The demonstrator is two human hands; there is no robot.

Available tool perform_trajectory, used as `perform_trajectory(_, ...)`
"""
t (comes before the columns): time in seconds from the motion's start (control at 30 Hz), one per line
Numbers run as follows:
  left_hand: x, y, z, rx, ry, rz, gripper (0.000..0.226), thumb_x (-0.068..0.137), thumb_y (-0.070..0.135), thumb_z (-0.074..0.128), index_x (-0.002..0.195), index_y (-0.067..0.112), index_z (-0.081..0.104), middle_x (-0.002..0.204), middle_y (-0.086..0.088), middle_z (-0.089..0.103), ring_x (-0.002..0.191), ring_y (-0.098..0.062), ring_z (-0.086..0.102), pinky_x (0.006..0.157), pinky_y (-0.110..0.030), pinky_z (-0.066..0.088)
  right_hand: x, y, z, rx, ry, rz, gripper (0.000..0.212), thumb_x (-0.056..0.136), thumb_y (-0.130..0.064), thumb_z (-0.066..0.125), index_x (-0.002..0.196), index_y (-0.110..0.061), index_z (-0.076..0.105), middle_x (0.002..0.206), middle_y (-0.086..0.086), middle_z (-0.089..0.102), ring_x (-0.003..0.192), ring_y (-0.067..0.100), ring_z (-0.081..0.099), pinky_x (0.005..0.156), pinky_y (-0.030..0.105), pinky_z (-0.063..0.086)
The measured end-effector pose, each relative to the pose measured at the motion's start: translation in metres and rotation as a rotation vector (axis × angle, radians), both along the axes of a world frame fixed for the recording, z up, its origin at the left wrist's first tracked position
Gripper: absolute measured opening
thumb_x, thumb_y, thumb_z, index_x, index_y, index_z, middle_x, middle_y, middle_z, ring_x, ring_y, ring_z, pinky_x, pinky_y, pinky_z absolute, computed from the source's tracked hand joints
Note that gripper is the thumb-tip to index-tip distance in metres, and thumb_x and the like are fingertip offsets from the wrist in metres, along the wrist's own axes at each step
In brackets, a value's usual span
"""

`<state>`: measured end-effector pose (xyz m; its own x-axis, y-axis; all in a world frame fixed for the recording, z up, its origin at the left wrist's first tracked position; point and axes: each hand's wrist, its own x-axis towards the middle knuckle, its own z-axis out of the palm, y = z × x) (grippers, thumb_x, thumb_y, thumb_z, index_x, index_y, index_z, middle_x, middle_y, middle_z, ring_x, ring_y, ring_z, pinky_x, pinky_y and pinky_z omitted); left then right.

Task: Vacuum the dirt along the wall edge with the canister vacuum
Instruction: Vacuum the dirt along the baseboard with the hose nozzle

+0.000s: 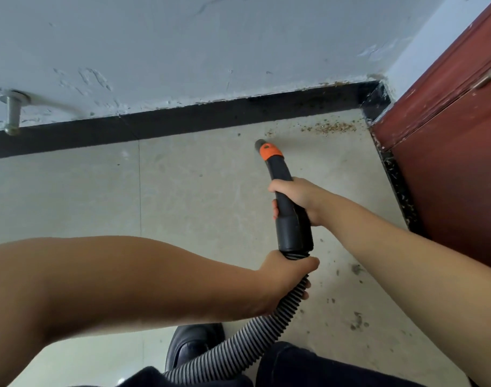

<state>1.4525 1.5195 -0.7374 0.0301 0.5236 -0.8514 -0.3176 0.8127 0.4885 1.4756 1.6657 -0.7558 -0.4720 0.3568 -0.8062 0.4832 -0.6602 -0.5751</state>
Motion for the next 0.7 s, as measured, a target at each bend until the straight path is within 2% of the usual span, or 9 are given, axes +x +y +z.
perform_trajectory(0.13, -0.007, 0.003, 0.001, 0.004, 0.035, 0.039, 0.016, 0.085, 0.018, 0.064, 0.094, 0.01, 0.053, 0.069, -0.007, 0.057, 0.05, -0.016, 0.056, 0.047, -0.019, 0.05, -0.01, 0.002, 0.003, 0.019, 0.013, 0.007, 0.013, 0.087, -0.015, 0.056, 0.09, -0.011, 0.044, 0.055, 0.007, 0.06, 0.045, 0.021, 0.057, 0.048, 0.027, 0.052)
perform_trajectory(0.3, -0.012, 0.036, 0.005, 0.008, 0.05, -0.107, 0.02, 0.086, 0.021, 0.068, 0.09, 0.009, 0.053, 0.071, -0.007, 0.057, 0.05, -0.017, 0.056, 0.043, -0.019, 0.048, 0.012, 0.03, 0.005, -0.016, 0.005, -0.221, 0.011, 0.088, -0.014, 0.056, 0.087, -0.008, 0.047, 0.052, 0.006, 0.057, 0.043, 0.019, 0.055, 0.051, 0.027, 0.053)
perform_trajectory(0.47, 0.001, 0.065, 0.007, 0.043, 0.043, -0.221, 0.031, 0.086, 0.022, 0.069, 0.106, 0.005, 0.053, 0.074, -0.007, 0.058, 0.054, -0.017, 0.057, 0.05, -0.022, 0.052, 0.043, 0.056, 0.003, -0.061, 0.003, -0.423, 0.014, 0.088, -0.014, 0.058, 0.09, -0.01, 0.045, 0.05, 0.005, 0.055, 0.04, 0.017, 0.054, 0.048, 0.028, 0.053)
perform_trajectory(0.57, 0.003, 0.076, 0.008, 0.041, 0.059, -0.204, 0.035, 0.086, 0.022, 0.069, 0.111, 0.002, 0.054, 0.073, -0.007, 0.057, 0.056, -0.018, 0.057, 0.056, -0.025, 0.052, 0.046, 0.067, 0.002, -0.042, 0.008, -0.439, 0.016, 0.089, -0.015, 0.058, 0.095, -0.011, 0.044, 0.051, 0.004, 0.056, 0.042, 0.017, 0.055, 0.051, 0.029, 0.054)
perform_trajectory(0.7, -0.002, 0.068, 0.007, 0.019, 0.077, -0.143, 0.024, 0.086, 0.022, 0.068, 0.098, 0.006, 0.054, 0.072, -0.007, 0.057, 0.054, -0.017, 0.056, 0.046, -0.021, 0.05, 0.029, 0.063, 0.002, -0.055, 0.016, -0.377, 0.014, 0.086, -0.013, 0.06, 0.092, -0.009, 0.047, 0.053, 0.005, 0.057, 0.043, 0.018, 0.056, 0.052, 0.029, 0.054)
